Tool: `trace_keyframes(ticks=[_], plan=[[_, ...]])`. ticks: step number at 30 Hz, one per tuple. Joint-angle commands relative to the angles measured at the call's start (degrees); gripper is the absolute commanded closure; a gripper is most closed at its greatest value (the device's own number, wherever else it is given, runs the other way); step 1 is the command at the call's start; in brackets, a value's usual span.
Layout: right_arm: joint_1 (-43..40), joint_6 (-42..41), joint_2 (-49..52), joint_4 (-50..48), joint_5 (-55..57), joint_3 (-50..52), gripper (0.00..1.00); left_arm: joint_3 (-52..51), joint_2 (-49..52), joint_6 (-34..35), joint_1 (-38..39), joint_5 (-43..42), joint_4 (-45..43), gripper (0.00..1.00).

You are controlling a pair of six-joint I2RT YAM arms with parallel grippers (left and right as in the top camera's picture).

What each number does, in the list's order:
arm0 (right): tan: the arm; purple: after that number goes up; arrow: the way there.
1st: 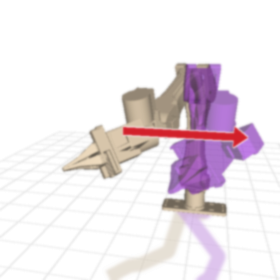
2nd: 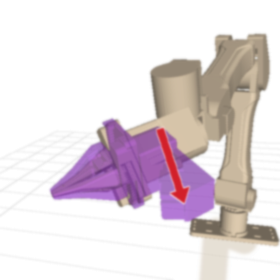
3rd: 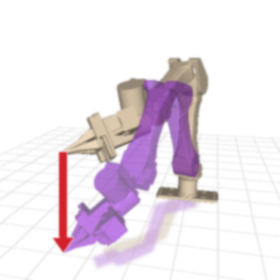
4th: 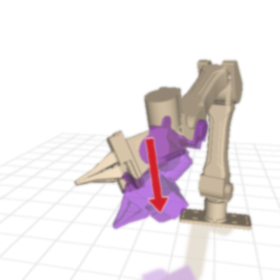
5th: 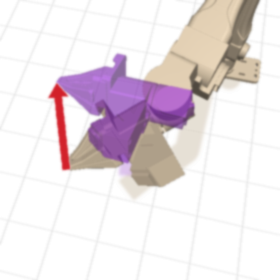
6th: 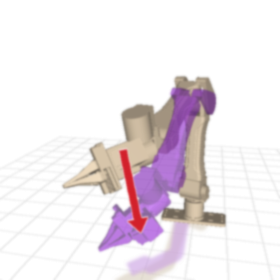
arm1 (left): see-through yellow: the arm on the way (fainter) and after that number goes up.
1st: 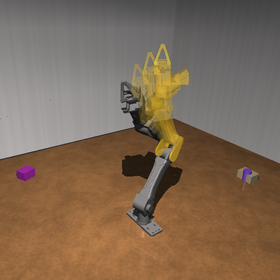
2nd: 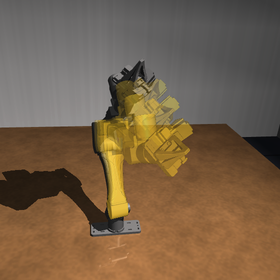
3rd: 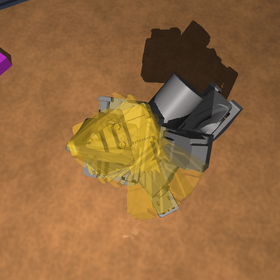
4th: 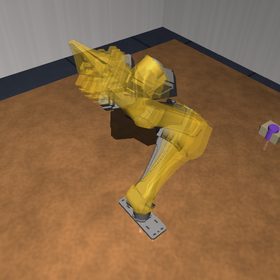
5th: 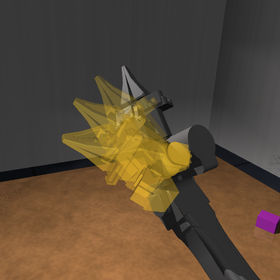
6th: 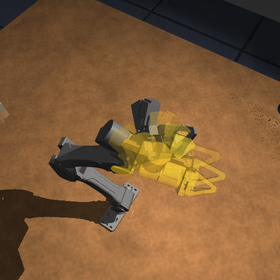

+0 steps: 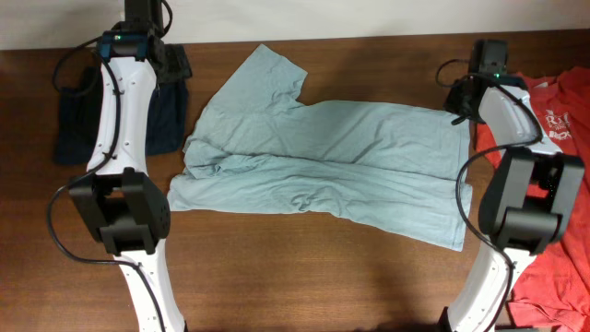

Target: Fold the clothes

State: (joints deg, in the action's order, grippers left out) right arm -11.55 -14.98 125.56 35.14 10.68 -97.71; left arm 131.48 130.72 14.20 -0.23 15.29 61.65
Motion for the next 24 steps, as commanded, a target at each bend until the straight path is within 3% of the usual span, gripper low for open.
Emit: trace_keyframes(ticks=[1,7,24], plan=[[-1.5,-0.3,3.5,-1.2,1.6,-0.8,0.53,0.9,-1.8,0.3,0.0,0.4,0.1,0.01],[-1.7,-0.3,5.2,-2.2,1.3,-0.7,0.47,0.9,-1.8,0.3,0.0,0.4,0.1,0.01],[-1.6,-0.3,5.3,-3.0,-6.0,-0.1,0.47,0.9,-1.8,0.3,0.0,0.4,0.1,0.01]])
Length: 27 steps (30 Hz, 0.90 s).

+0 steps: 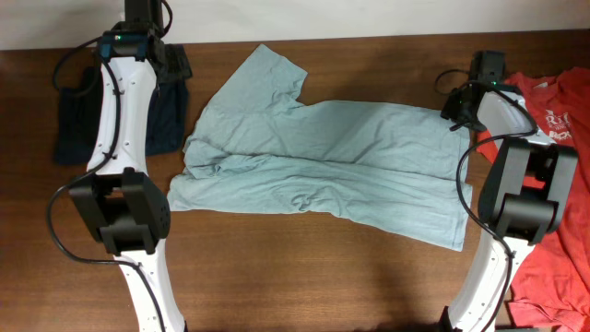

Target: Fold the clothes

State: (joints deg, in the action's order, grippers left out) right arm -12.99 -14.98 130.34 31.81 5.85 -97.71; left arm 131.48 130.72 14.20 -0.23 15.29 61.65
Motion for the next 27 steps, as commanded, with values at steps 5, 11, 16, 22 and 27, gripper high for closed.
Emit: trace_keyframes(ticks=[5,11,16,22,27], plan=[[-0.1,-0.3,0.5,0.8,-1.1,0.7,0.48,0.9,-1.8,0.3,0.0,0.4,0.1,0.01],[-0.1,-0.3,0.5,0.9,-1.1,0.7,0.63,0.9,-1.8,0.3,0.0,0.4,0.1,0.01],[-0.2,-0.3,0.5,0.9,-1.0,0.7,0.86,0.9,-1.8,0.3,0.0,0.4,0.1,0.01],[-0.2,-0.3,0.5,1.2,-0.7,0.7,0.96,0.9,-1.8,0.3,0.1,0.4,0.1,0.01],[-0.2,-0.3,0.5,2.2,-0.7,0.7,0.96,0.9,-1.8,0.3,0.1,0.4,0.1,0.01]])
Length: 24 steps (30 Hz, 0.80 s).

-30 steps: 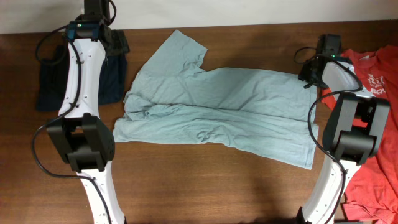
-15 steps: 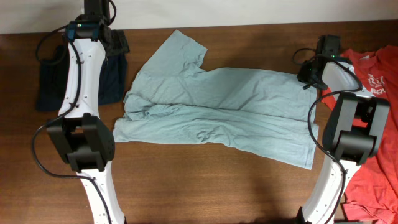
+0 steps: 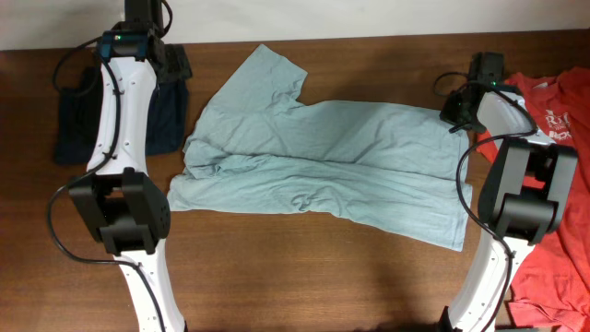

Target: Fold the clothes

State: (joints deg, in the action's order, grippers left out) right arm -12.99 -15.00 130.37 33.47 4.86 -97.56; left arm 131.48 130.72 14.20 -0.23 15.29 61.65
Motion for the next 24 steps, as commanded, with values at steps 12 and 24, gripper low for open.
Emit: trace_keyframes(ticks=[12,24], plan=[[-0.2,-1.9,0.5,2.3,-2.8,0.5,0.96,0.9,-1.8,0.3,0.1,-1.8,-7.1,0.01],[-0.2,-2.0,0.5,3.1,-3.3,0.5,0.96,0.8,2.7,2.3,4.0,-22.4,-17.0,0.06]])
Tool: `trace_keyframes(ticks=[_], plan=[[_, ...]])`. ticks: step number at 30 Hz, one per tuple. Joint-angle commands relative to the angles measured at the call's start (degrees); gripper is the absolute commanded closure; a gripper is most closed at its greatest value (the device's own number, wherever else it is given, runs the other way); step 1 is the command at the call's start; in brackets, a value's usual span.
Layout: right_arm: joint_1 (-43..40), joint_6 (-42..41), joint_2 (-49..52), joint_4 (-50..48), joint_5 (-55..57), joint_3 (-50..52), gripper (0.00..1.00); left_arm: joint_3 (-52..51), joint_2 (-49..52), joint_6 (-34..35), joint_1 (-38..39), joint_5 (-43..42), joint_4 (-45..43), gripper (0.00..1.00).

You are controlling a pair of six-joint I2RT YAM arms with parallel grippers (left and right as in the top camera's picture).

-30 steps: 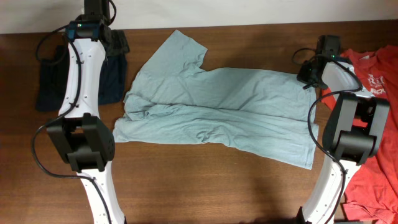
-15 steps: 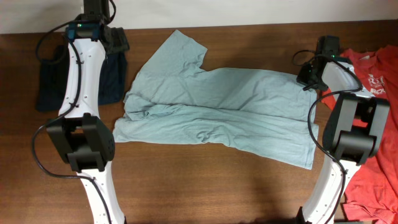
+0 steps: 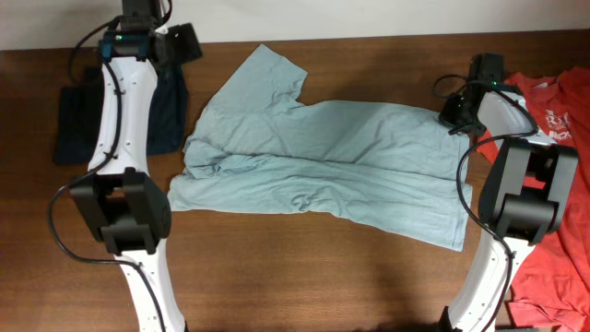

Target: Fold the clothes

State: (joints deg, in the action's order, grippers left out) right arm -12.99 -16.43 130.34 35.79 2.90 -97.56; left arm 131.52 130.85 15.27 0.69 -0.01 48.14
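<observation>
A pale blue-green T-shirt (image 3: 323,157) lies flat across the middle of the brown table, its lower half creased and partly doubled over, one sleeve (image 3: 267,74) pointing to the far edge. My left gripper (image 3: 187,42) hovers at the far left, above the dark garment and clear of the shirt. My right gripper (image 3: 455,114) sits at the shirt's far right corner. From the overhead view I cannot make out how either pair of fingers stands.
A folded navy garment (image 3: 78,124) lies at the far left behind the left arm. A red shirt with white print (image 3: 553,157) is heaped at the right edge. Bare table (image 3: 304,267) stretches in front of the T-shirt.
My left gripper has moved from over the navy garment toward the table's far edge and a little right. The right gripper and the T-shirt look unchanged.
At first my right gripper stood just beyond the shirt's far right corner and the left rested over the navy garment. The right then came down onto that corner and stayed. Now the left has shifted toward the far edge. The shirt's shape has not changed.
</observation>
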Motion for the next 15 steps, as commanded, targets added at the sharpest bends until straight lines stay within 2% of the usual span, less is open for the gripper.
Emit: trace_keyframes(ticks=[1,8,10,13,15], plan=[[-0.2,-0.6,0.5,0.8,-1.4,0.5,0.96,0.7,3.5,1.1,4.1,-7.1,-5.1,0.06],[-0.2,-0.6,0.5,1.2,-1.4,0.5,0.96,0.7,11.9,-6.1,11.3,-6.7,-17.2,0.06],[-0.2,-0.6,0.5,1.3,-1.4,0.5,0.96,0.7,13.9,-7.7,12.7,-4.0,-20.3,0.06],[-0.2,-0.6,0.5,1.3,-1.4,0.5,0.96,0.7,16.5,-9.6,14.0,1.0,-24.1,0.09],[-0.2,-0.6,0.5,1.3,-1.4,0.5,0.96,0.7,18.2,-11.2,14.5,3.4,-26.6,0.16]])
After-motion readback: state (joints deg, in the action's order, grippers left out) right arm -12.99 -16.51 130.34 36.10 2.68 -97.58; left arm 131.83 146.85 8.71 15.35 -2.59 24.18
